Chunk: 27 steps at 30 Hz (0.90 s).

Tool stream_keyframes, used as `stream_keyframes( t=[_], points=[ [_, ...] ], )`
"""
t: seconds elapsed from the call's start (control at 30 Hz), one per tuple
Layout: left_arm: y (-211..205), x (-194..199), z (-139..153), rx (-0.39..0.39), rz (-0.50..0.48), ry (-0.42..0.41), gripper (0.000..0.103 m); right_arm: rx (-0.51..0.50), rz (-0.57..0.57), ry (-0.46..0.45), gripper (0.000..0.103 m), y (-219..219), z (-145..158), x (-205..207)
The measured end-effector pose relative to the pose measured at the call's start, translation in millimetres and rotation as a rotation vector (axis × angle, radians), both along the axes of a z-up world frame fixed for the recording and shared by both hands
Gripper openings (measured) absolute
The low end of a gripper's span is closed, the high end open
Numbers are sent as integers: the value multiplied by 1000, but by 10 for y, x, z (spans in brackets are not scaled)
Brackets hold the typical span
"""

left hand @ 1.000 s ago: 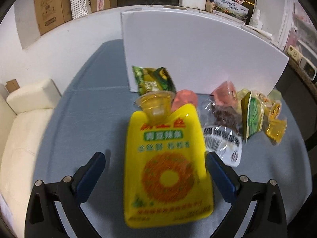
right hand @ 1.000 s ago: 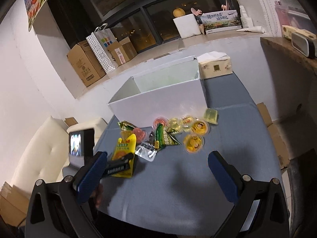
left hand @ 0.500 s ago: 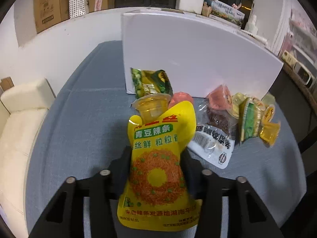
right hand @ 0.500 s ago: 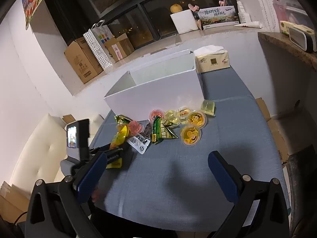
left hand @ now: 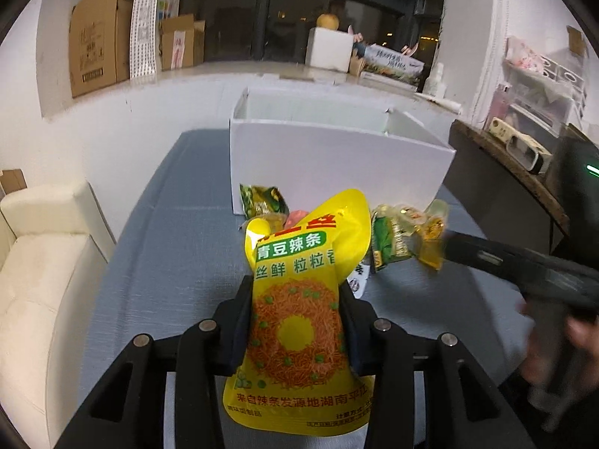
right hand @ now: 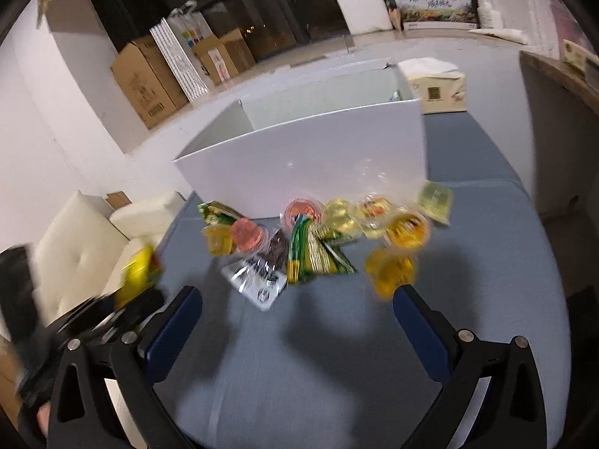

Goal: Organize snacks
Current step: 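Grasp the green-and-yellow spicy snack packet with the right tool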

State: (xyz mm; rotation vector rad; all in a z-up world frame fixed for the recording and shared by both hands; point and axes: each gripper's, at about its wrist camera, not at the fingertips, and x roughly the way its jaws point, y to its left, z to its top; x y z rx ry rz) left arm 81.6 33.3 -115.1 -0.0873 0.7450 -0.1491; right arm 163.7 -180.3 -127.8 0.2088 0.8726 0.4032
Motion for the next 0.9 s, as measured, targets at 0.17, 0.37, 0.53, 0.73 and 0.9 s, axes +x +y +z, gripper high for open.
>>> stream_keyframes(
  t=[0.17, 0.37, 0.53, 0.73, 0.9],
  points=[
    [61, -110, 71, 18, -4, -18, 45, -69, 13, 57, 103, 268, -182, 452],
    [96, -61, 4, -3, 5, -1, 45, -150, -4, 92, 103, 387, -381, 637],
    [71, -3, -43, -7, 8, 8, 45, -224, 35, 77, 54, 469, -414, 542],
    [9, 17, -34, -3, -10, 1, 45, -86, 50, 51, 53, 255, -260, 346],
    [-34, 137, 125, 6, -28, -29, 45, -42, 48, -69, 53, 68, 250, 163]
  ],
)
